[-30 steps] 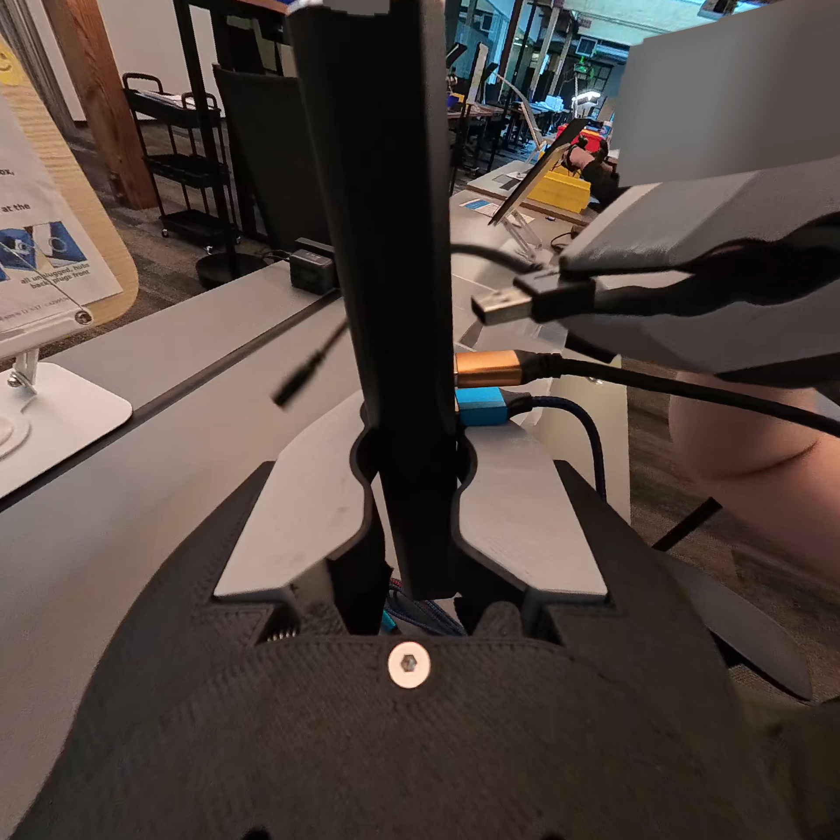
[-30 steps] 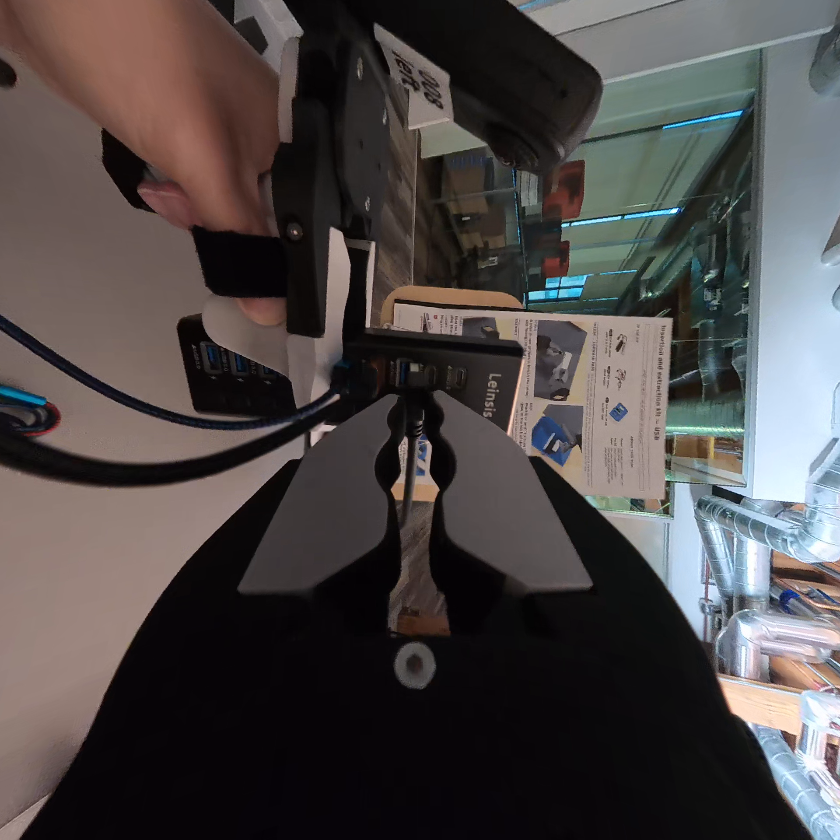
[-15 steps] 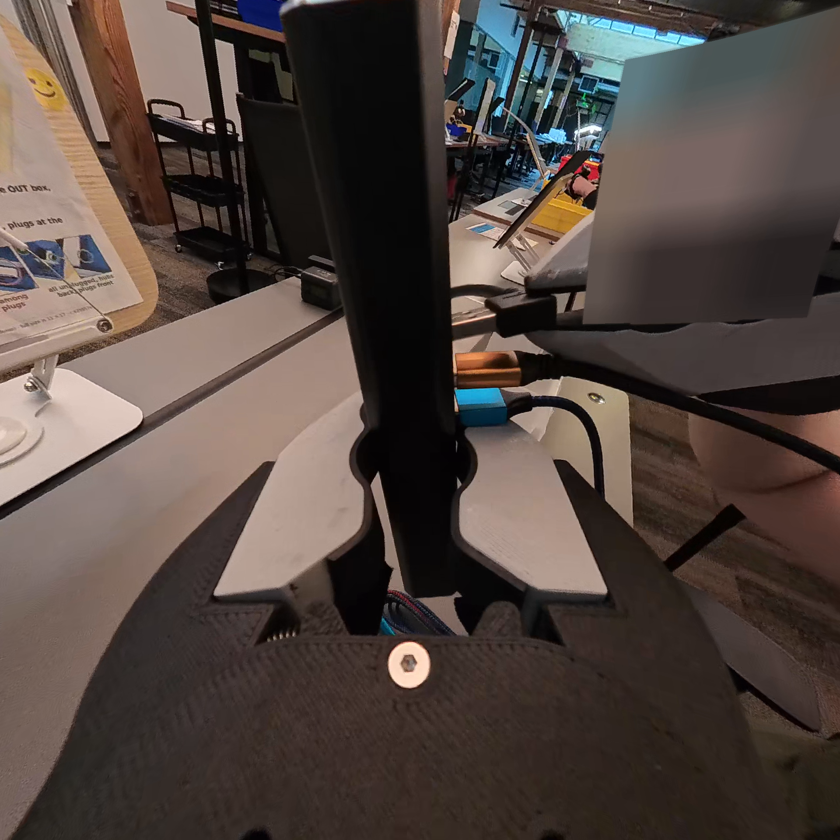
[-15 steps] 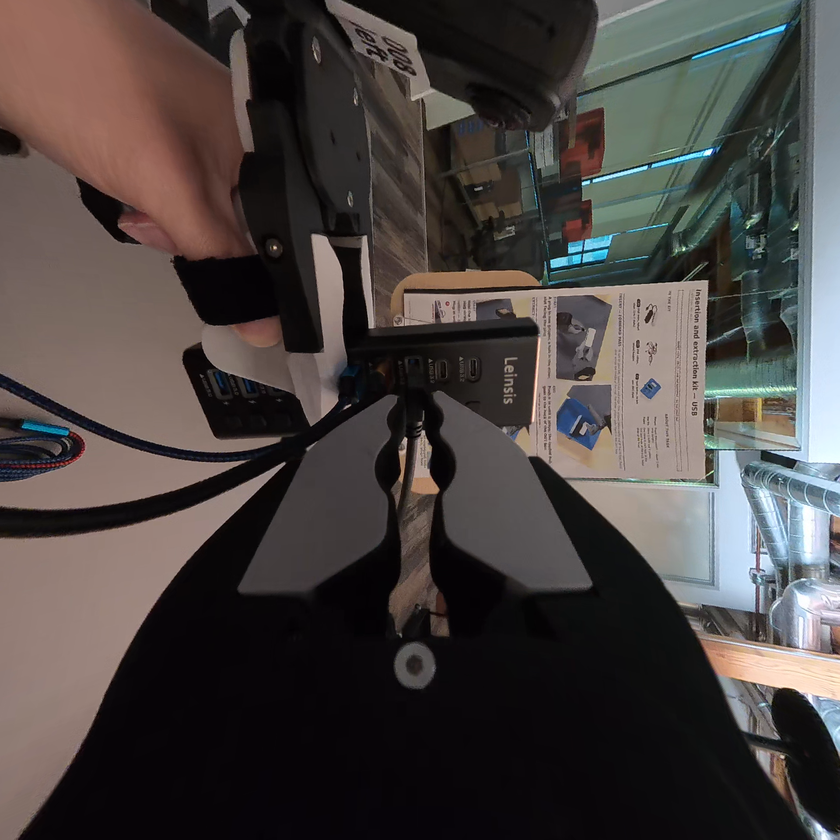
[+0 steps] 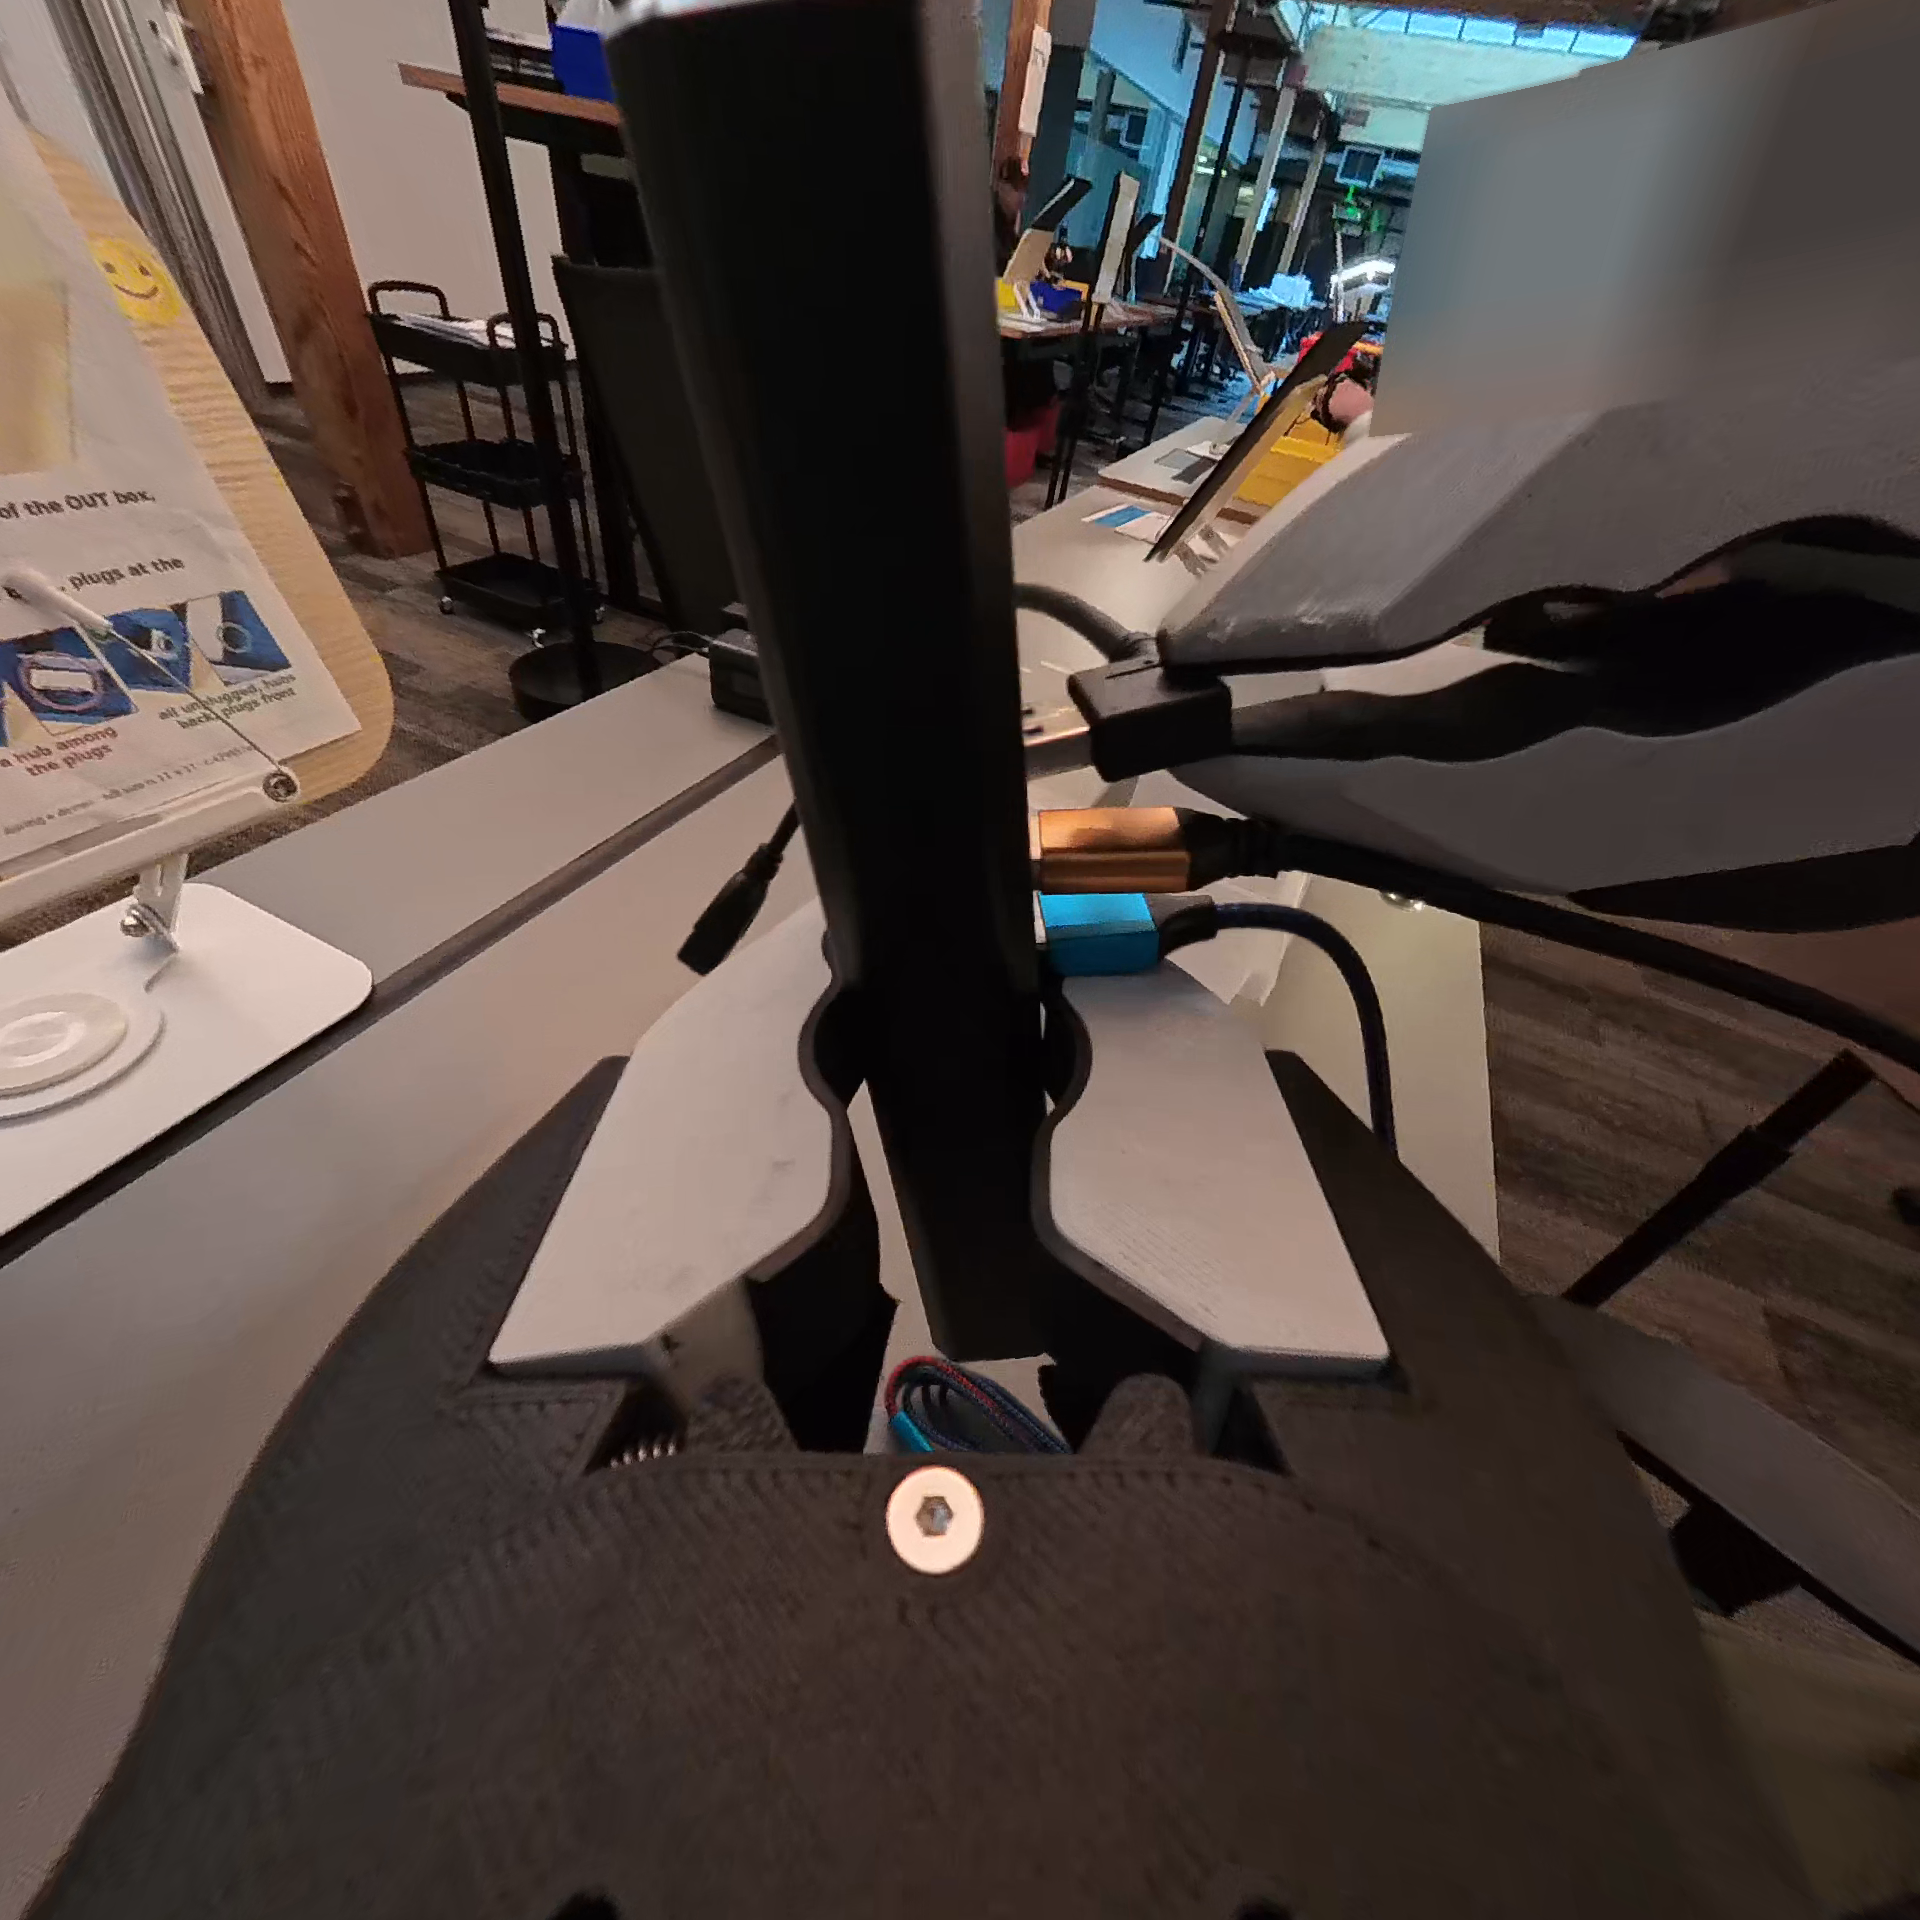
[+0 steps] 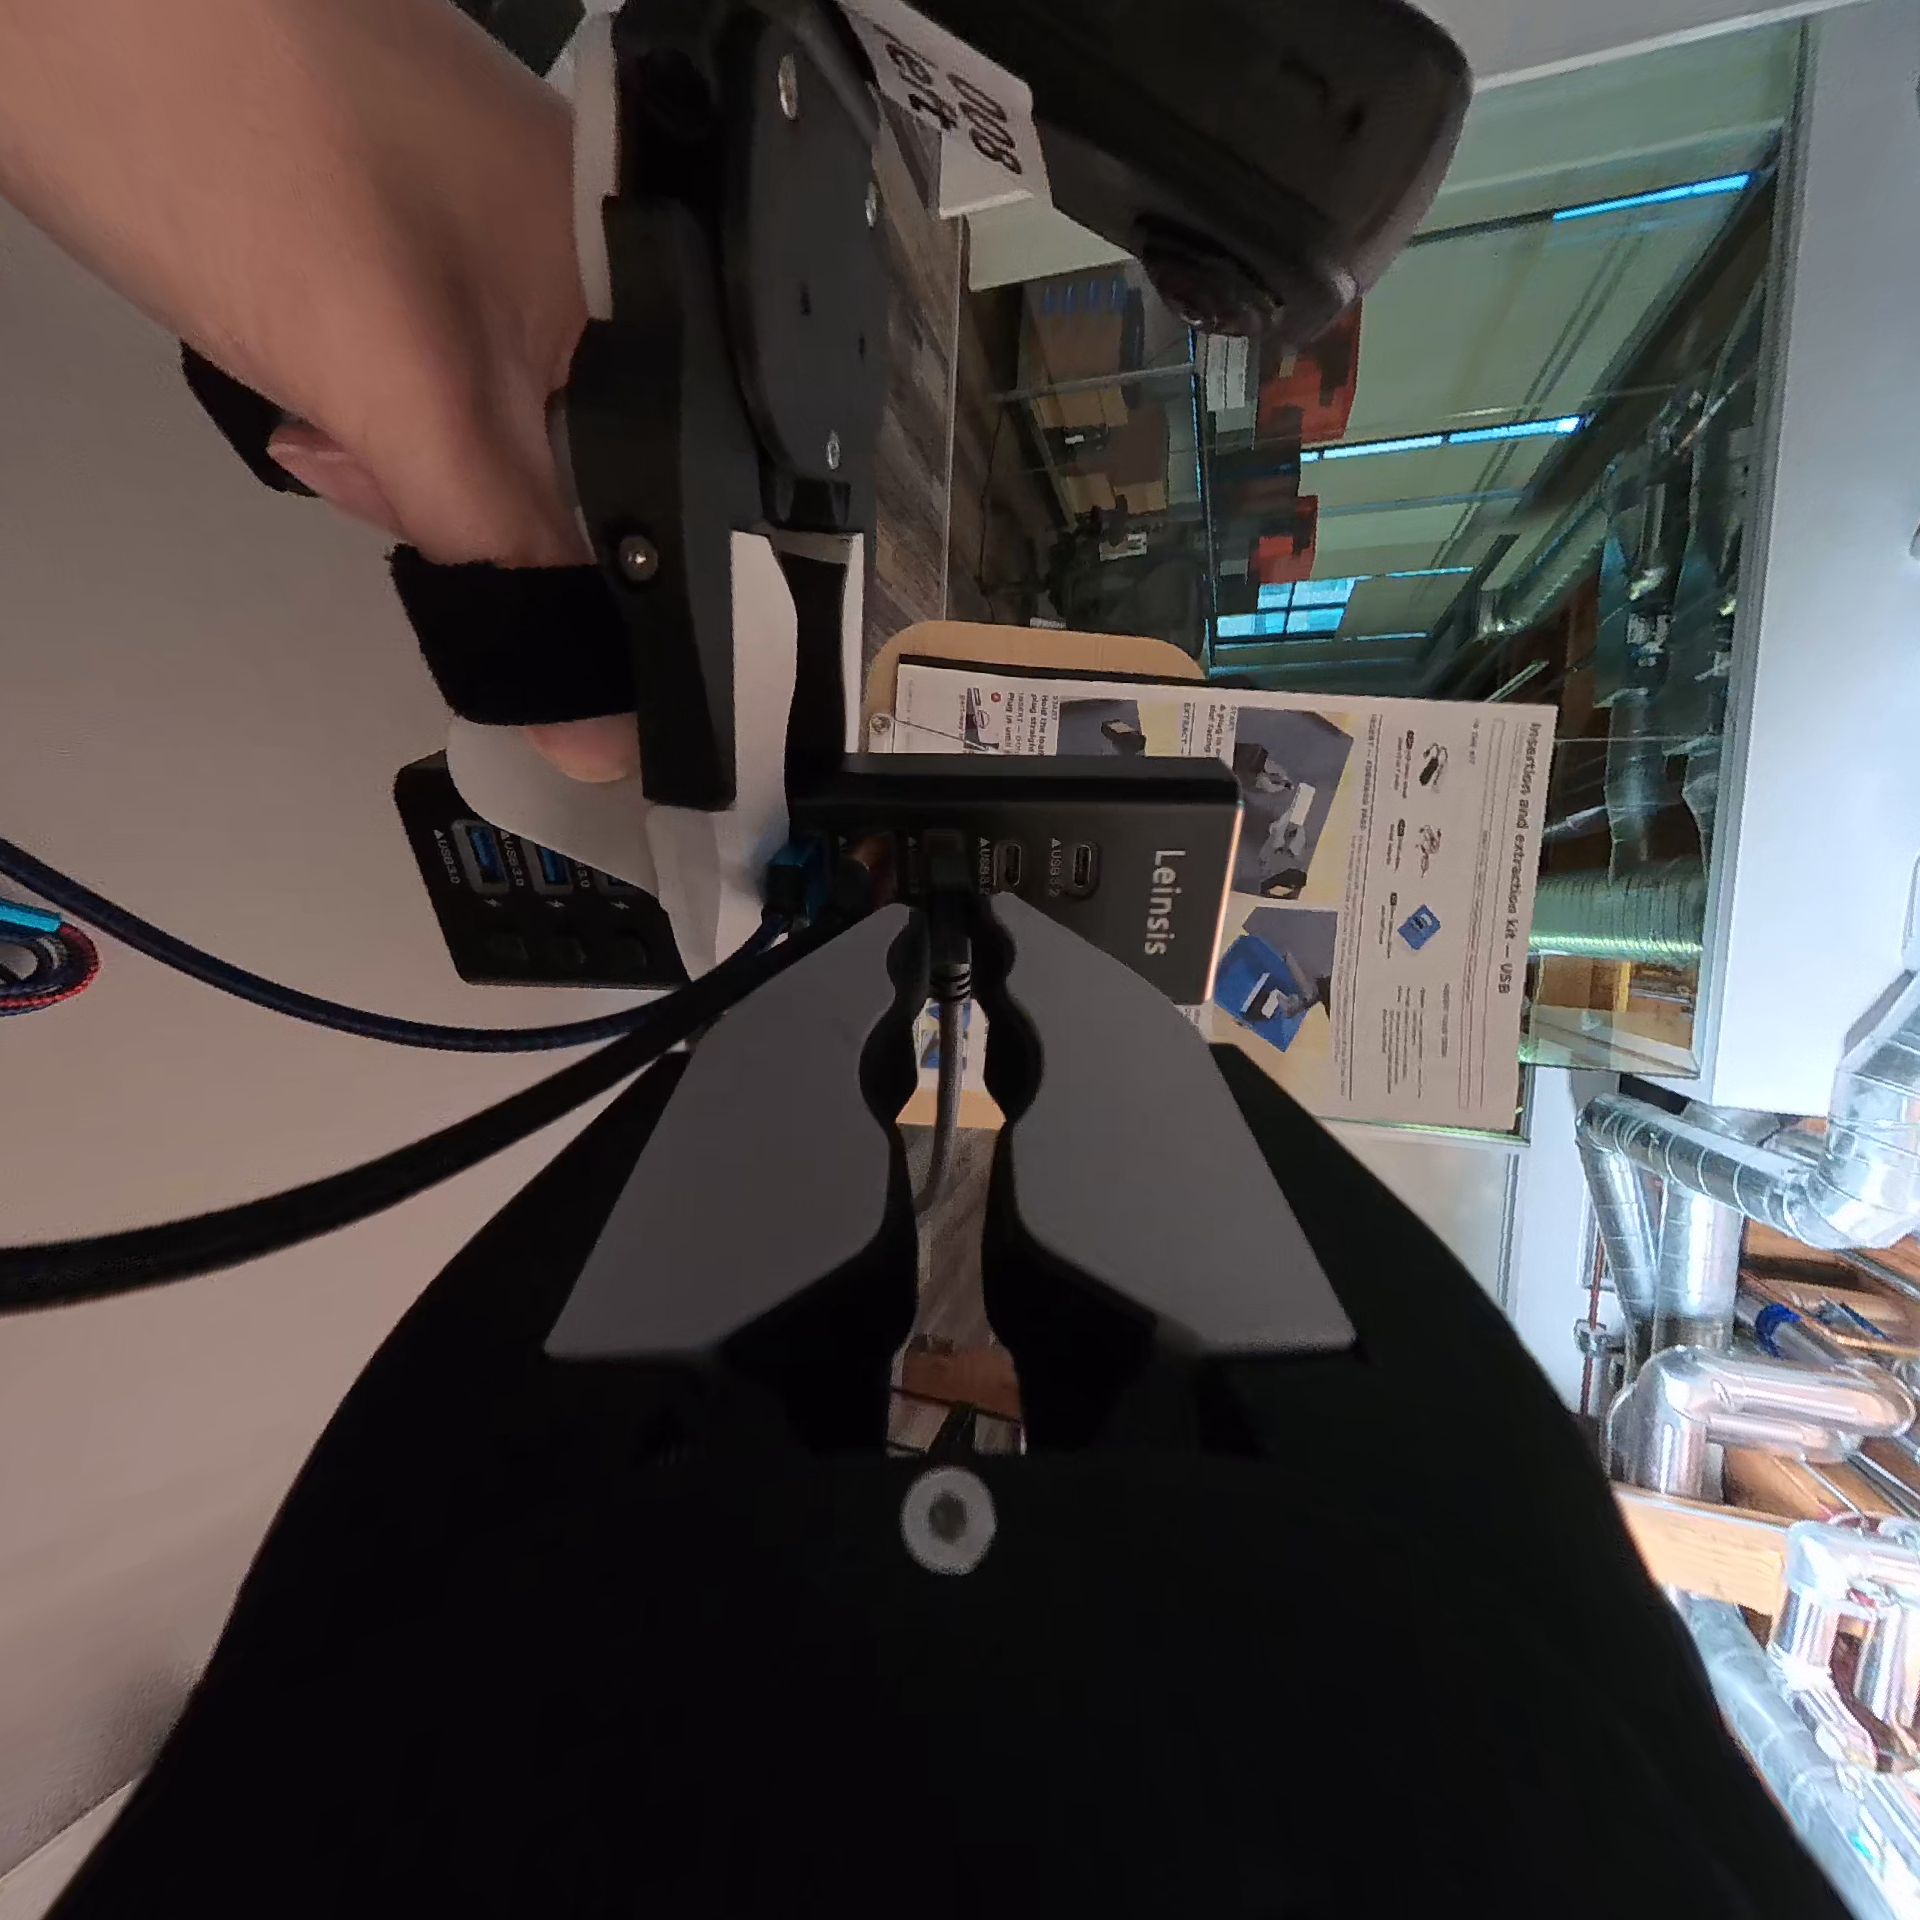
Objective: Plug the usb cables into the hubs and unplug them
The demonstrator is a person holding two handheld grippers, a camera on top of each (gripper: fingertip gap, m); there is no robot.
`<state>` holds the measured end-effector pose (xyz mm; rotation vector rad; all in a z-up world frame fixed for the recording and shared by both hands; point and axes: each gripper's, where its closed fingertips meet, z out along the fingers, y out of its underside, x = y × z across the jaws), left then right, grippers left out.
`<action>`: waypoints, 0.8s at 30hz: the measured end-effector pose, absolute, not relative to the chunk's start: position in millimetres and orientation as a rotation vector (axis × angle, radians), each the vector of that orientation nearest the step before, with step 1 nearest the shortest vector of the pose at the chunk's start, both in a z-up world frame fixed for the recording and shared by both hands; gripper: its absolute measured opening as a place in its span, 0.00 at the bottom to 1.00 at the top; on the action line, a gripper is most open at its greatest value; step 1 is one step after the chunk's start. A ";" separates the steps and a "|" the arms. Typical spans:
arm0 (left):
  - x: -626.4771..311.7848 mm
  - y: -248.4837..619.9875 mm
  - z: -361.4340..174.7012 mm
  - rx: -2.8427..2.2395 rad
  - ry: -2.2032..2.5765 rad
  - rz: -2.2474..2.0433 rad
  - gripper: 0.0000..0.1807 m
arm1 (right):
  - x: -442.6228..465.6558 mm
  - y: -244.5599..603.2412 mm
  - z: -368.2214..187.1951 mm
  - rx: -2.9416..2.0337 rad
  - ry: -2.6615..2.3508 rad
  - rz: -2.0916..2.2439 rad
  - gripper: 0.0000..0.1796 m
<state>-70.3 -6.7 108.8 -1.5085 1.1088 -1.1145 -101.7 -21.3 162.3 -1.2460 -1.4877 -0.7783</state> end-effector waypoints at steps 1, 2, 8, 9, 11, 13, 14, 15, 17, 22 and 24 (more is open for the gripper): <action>-69.9 -6.8 109.3 -1.505 1.102 -1.120 0.16 | -101.4 -21.3 162.1 -1.258 -1.482 -0.792 0.04; -69.4 -7.0 110.3 -1.494 1.096 -1.123 0.16 | -101.5 -21.4 162.2 -1.259 -1.481 -0.807 0.04; -71.7 -9.8 118.8 -1.430 1.096 -1.055 0.16 | -107.0 -28.4 167.7 -1.233 -1.492 -0.811 0.04; -72.9 -8.6 118.2 -1.435 1.099 -1.018 0.16 | -107.2 -28.6 166.6 -1.222 -1.517 -0.841 0.04; -74.4 -7.1 118.6 -1.437 1.089 -0.999 0.16 | -108.2 -27.6 166.6 -1.215 -1.531 -0.865 0.04; -75.2 -6.4 118.5 -1.441 1.091 -0.985 0.16 | -108.9 -27.0 166.1 -1.220 -1.546 -0.869 0.04; -75.4 -6.1 118.8 -1.437 1.091 -0.977 0.16 | -110.4 -27.1 166.9 -1.204 -1.550 -0.877 0.04; -75.6 -5.5 118.0 -1.438 1.099 -0.955 0.16 | -111.3 -27.3 166.1 -1.201 -1.559 -0.885 0.04; -75.2 -3.1 115.2 -1.448 1.104 -0.918 0.16 | -110.1 -25.6 163.4 -1.194 -1.582 -0.931 0.04; -71.5 -4.9 113.9 -1.424 1.129 -0.964 0.16 | -107.9 -25.3 161.0 -1.194 -1.590 -0.894 0.04; -72.4 -3.4 117.7 -1.395 1.116 -0.973 0.16 | -107.5 -26.8 162.7 -1.125 -1.614 -0.941 0.05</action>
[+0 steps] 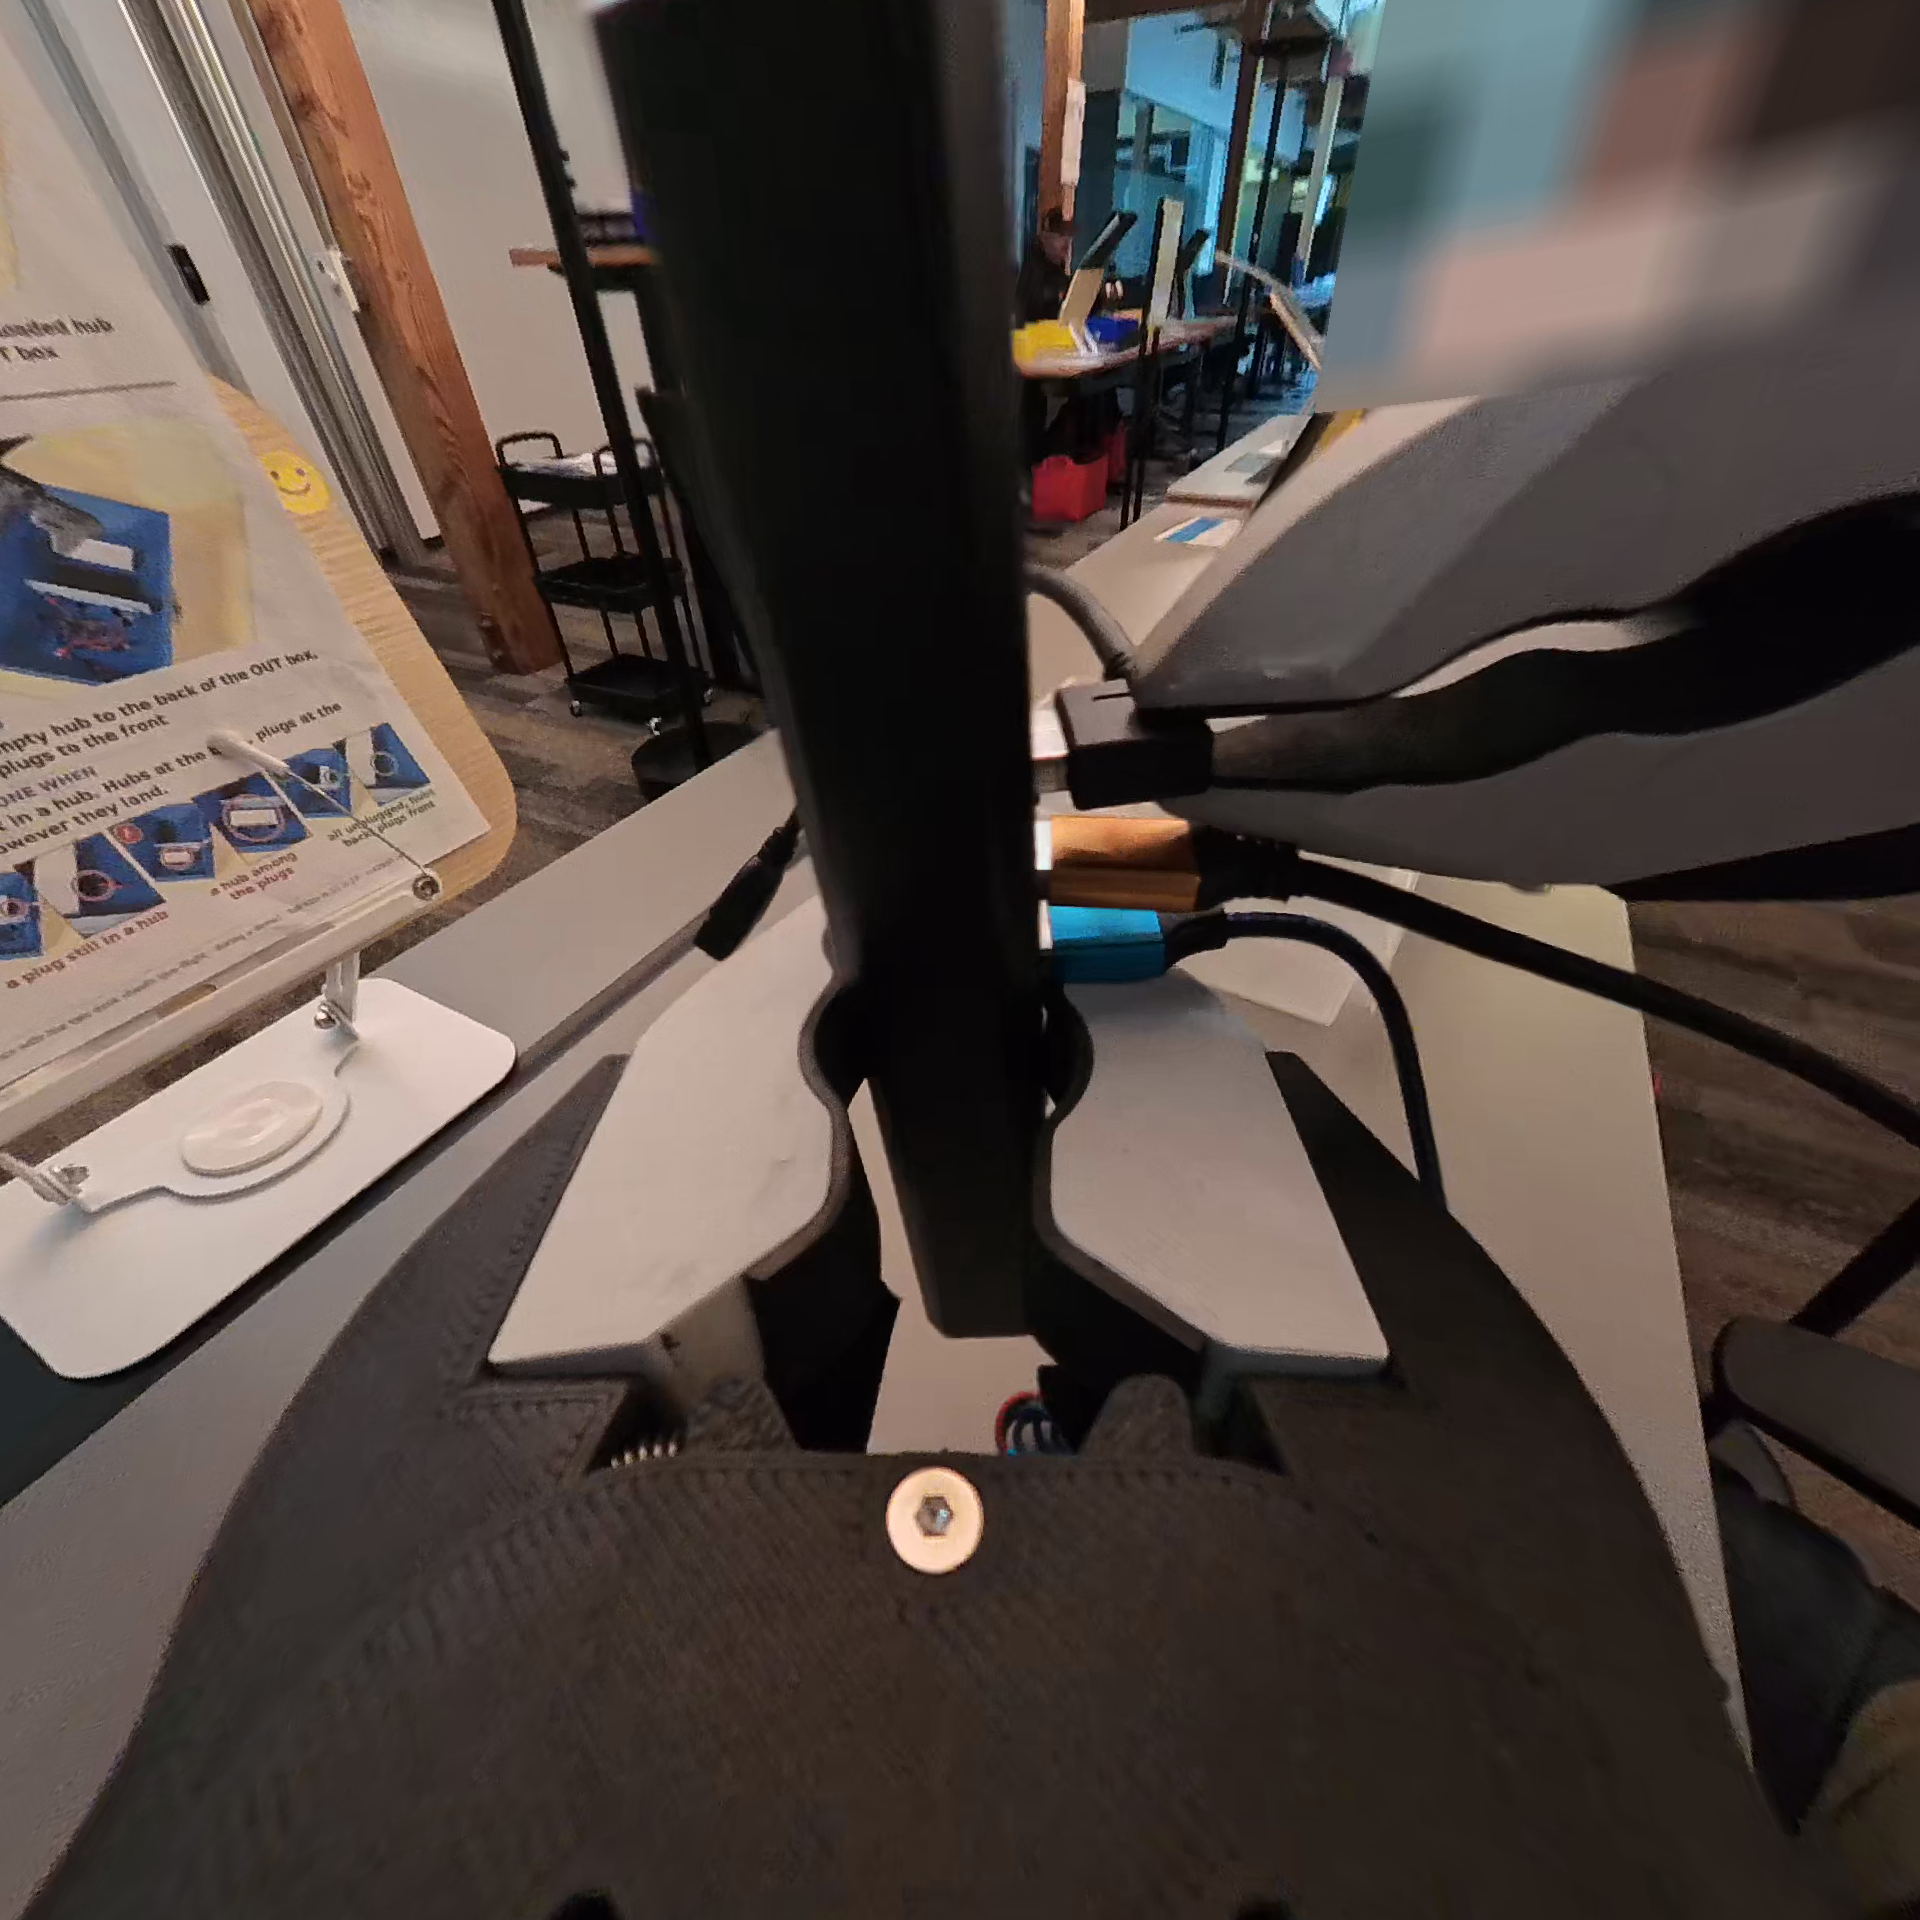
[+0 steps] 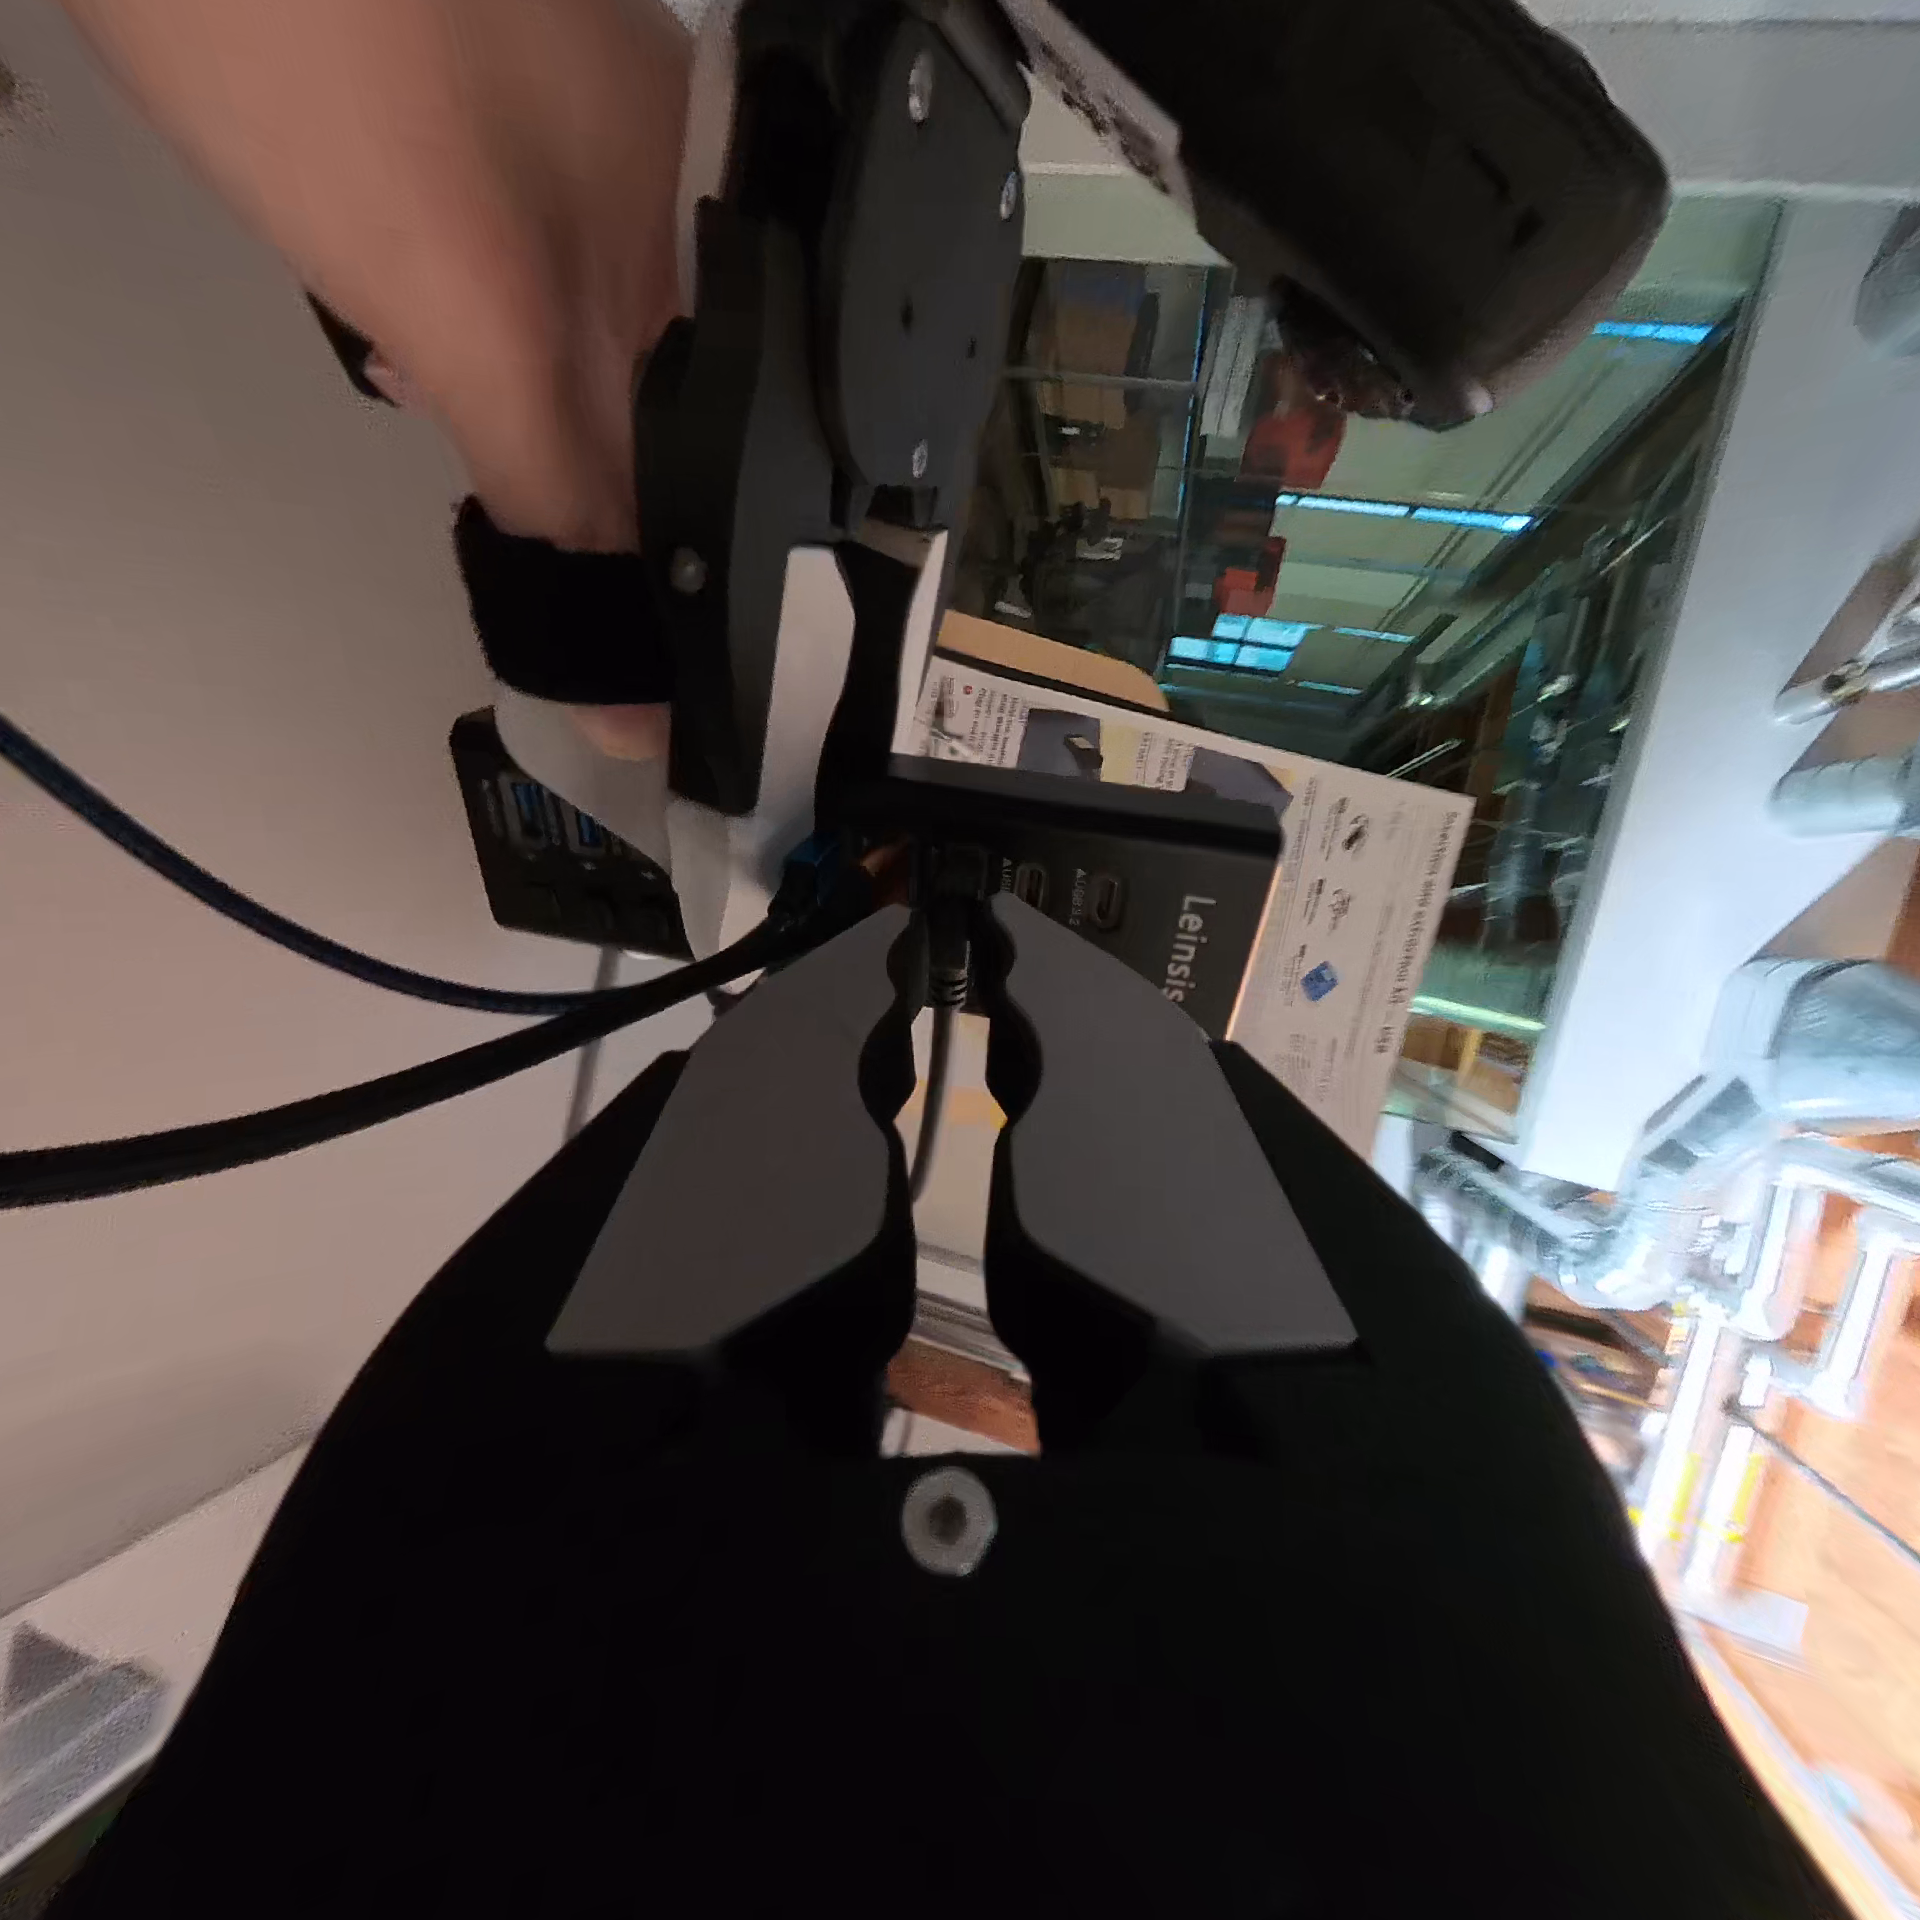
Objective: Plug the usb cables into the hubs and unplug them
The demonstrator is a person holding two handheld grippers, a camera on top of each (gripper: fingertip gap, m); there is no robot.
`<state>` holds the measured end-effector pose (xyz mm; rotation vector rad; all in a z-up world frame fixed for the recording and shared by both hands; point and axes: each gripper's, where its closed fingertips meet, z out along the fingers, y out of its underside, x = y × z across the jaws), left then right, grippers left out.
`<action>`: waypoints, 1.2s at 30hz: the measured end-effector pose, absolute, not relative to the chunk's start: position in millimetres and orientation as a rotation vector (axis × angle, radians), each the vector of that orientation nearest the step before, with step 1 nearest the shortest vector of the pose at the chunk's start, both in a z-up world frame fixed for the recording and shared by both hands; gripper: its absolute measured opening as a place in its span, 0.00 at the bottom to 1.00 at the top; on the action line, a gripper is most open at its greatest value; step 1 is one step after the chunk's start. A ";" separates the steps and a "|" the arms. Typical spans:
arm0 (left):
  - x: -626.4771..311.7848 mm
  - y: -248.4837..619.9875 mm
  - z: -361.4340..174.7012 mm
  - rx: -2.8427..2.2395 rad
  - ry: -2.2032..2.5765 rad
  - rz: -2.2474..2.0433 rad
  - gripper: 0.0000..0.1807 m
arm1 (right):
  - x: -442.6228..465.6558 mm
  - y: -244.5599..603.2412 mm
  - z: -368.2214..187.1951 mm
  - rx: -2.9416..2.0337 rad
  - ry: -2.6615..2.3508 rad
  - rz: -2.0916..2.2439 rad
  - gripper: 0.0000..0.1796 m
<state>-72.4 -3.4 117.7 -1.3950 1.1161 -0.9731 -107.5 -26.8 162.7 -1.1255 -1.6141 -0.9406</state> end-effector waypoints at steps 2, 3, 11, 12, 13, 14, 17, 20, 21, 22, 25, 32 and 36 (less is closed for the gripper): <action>-72.4 -2.8 119.3 -1.403 1.096 -1.027 0.16 | -106.3 -25.6 165.4 -1.082 -1.593 -0.990 0.05; -73.3 -1.6 118.4 -1.413 1.095 -1.041 0.16 | -105.1 -25.8 165.1 -1.081 -1.587 -0.991 0.05; -82.5 -6.7 137.2 -1.293 1.078 -0.976 0.16 | -113.6 -42.6 179.9 -1.068 -1.577 -0.775 0.01; -81.8 -9.7 138.5 -1.283 1.084 -0.967 0.16 | -115.2 -41.6 184.4 -1.054 -1.559 -0.790 0.00; -81.2 -12.5 139.3 -1.279 1.088 -0.973 0.16 | -117.6 -43.0 187.1 -1.032 -1.557 -0.793 0.00; -81.0 -14.6 140.0 -1.279 1.086 -0.988 0.16 | -119.7 -45.3 185.8 -1.025 -1.572 -0.783 0.00; -81.1 -15.3 140.7 -1.287 1.073 -1.031 0.16 | -117.4 -49.0 181.1 -1.060 -1.605 -0.771 0.00; -80.0 -17.5 140.7 -1.284 1.083 -1.046 0.16 | -116.7 -49.7 183.2 -1.072 -1.580 -0.753 0.00; -79.4 -18.6 140.9 -1.280 1.085 -1.043 0.16 | -116.3 -48.5 185.7 -1.064 -1.561 -0.767 0.00; -79.0 -19.2 140.9 -1.280 1.084 -1.040 0.16 | -115.6 -47.2 186.3 -1.061 -1.556 -0.781 0.00; -78.3 -20.5 141.2 -1.285 1.073 -1.066 0.16 | -114.8 -46.4 185.1 -1.077 -1.554 -0.785 0.00; -78.3 -19.2 141.5 -1.263 1.071 -0.995 0.16 | -114.3 -46.7 184.6 -1.027 -1.538 -0.829 0.00; -75.7 -22.9 143.1 -1.254 1.062 -0.987 0.16 | -116.4 -51.6 186.4 -1.024 -1.527 -0.795 0.00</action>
